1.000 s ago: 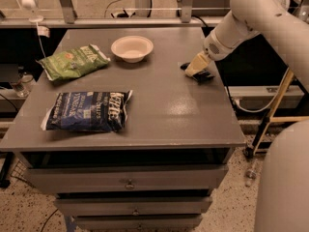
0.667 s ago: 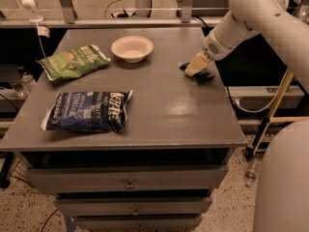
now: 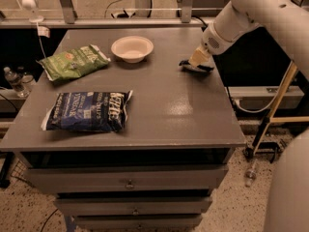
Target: Move rxbar blueberry near blue chip bag
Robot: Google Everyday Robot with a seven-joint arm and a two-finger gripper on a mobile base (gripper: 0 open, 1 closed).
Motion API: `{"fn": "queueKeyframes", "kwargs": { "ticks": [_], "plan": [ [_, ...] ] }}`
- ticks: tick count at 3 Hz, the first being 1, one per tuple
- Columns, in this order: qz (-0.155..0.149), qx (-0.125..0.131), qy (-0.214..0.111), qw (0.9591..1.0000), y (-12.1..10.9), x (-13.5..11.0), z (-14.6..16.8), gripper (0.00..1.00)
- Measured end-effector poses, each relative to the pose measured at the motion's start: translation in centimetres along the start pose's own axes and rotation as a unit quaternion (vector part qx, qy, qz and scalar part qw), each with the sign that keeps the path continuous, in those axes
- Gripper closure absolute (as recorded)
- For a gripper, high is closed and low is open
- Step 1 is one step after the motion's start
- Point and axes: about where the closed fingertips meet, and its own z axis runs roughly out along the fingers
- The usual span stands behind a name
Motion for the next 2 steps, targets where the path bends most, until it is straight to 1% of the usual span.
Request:
{"fn": "queueKeyframes", "kwargs": {
  "ticks": [1, 2],
  "plan": [
    [-0.058, 0.006, -0.032, 0.9978, 2.28, -3.02, -3.34, 1.0],
    [-0.058, 0.006, -0.032, 0.9978, 2.29, -3.03, -3.32, 1.0]
  ]
}}
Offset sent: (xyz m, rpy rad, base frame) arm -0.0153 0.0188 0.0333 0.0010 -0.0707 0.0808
